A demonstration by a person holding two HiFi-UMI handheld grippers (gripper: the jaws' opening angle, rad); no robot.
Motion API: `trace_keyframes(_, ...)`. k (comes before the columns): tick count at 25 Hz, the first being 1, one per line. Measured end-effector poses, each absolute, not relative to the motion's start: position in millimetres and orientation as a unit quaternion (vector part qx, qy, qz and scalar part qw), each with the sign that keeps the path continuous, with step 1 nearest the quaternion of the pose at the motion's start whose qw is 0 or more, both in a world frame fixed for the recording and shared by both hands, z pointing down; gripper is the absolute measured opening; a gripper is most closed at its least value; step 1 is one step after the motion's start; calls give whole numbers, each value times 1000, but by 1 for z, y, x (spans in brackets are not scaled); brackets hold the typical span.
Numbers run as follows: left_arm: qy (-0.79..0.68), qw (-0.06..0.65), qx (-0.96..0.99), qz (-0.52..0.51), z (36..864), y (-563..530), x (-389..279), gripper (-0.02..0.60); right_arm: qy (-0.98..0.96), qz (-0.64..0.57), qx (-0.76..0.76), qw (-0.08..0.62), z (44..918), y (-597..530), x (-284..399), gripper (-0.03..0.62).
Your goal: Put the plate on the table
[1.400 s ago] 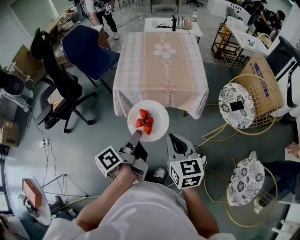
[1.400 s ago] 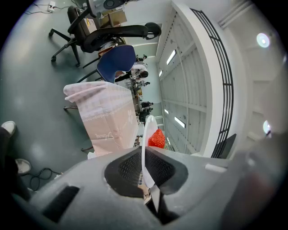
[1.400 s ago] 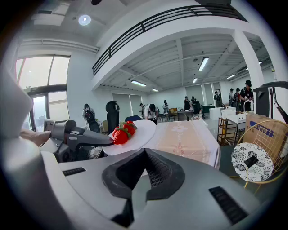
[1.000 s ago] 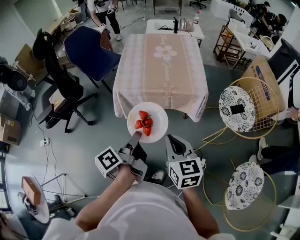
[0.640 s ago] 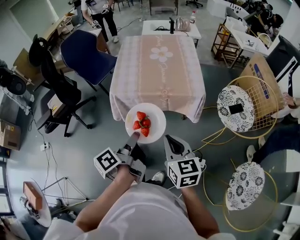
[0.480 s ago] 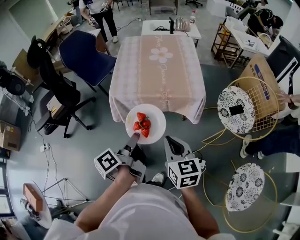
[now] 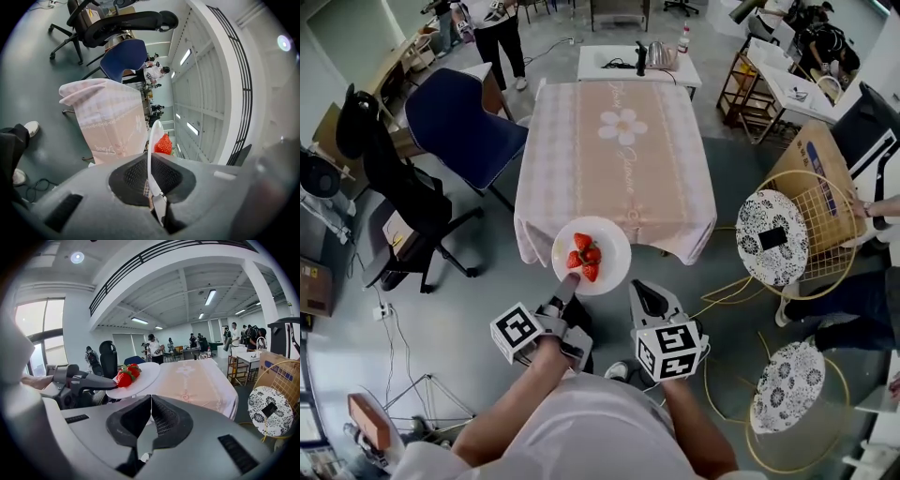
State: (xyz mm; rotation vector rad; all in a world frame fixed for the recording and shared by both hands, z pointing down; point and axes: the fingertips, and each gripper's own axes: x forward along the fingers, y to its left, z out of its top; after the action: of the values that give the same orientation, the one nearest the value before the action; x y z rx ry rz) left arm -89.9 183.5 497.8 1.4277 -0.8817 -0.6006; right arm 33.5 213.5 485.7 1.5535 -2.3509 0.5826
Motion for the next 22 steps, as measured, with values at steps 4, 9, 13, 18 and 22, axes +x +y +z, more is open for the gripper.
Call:
trace_keyframes(4, -377, 636, 623, -255, 497, 141, -101, 15, -801, 207, 544, 139, 485, 177, 22, 5)
trace_keyframes(9, -362, 644, 625, -250, 495, 91, -116, 15, -788, 214, 560, 144, 481, 134, 6, 5)
trace_keyframes(13, -350, 652, 625, -248, 493, 56, -129, 15, -779, 216, 569, 150, 477, 104, -8, 5)
trace_keyframes(18, -341, 659, 623, -246, 495, 25, -147, 15, -772, 215, 578, 155, 476, 74, -23, 5)
trace_keyframes(22, -334, 660, 627, -245, 494, 6, -158, 15, -768, 214, 585, 152, 472, 53, -34, 5)
